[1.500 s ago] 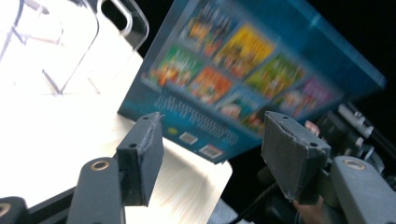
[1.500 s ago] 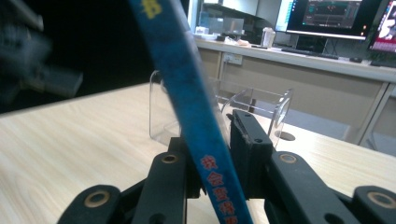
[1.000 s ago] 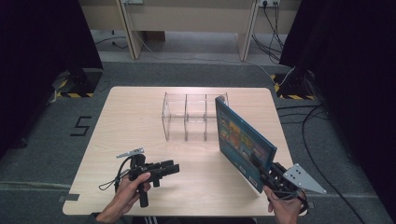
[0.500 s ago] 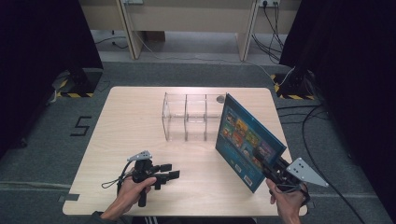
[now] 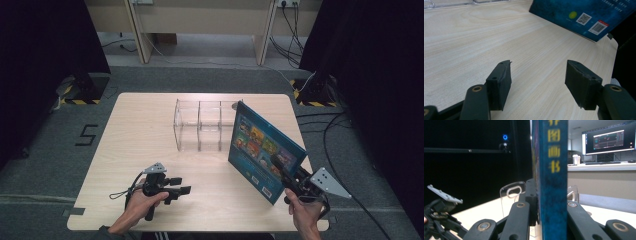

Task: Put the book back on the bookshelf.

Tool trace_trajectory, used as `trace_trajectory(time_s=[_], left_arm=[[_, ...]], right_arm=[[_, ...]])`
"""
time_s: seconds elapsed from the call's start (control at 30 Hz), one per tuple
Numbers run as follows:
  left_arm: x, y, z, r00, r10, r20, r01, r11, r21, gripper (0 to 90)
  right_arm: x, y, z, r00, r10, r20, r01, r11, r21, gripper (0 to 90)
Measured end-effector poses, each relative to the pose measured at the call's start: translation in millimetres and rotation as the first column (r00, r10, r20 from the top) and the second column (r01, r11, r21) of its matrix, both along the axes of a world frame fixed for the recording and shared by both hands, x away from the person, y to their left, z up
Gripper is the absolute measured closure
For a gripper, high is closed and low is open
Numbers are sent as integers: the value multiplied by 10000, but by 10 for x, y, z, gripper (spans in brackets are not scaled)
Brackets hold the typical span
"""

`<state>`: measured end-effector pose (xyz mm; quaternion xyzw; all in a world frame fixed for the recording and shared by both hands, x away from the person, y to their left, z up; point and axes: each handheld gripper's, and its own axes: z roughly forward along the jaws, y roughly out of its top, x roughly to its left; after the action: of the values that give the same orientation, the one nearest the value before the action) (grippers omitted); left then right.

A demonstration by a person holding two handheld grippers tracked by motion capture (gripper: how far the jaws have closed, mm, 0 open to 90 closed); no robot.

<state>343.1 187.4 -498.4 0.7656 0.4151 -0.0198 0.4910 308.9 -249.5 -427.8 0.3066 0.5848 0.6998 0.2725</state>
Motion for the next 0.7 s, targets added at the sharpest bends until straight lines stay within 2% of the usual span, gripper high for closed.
trace_trajectory(time_s=[0.03,0.07,0.13,0.2,0.27,0.57,0.7], left_arm=[[-2,-2,2,10000,-49,1,49,10000,-5,376],[-2,-2,2,10000,-49,1,49,10000,-5,377],[-6,-5,3,10000,-63,8,63,10000,-1,377],[-9,-10,1,9999,-118,-13,118,9999,9,378],[-12,-15,-1,9999,-140,-6,141,9999,52,378],[-6,-12,-9,9998,-212,-15,212,9997,143,379],[13,3,-22,9999,-137,105,132,9988,478,369]], right_arm=[[-11,-15,23,10000,73,-22,-73,9994,341,827],[-11,-15,23,10000,73,-22,-73,9994,341,827],[-20,-30,43,9999,170,-20,-169,9975,684,827],[-33,-29,46,9996,270,72,-273,9980,577,827],[-37,-22,48,9993,368,29,-369,9969,699,825],[-56,-60,100,9999,84,-70,-80,9986,530,825],[-64,-43,119,10000,44,-18,-44,9992,396,825]])
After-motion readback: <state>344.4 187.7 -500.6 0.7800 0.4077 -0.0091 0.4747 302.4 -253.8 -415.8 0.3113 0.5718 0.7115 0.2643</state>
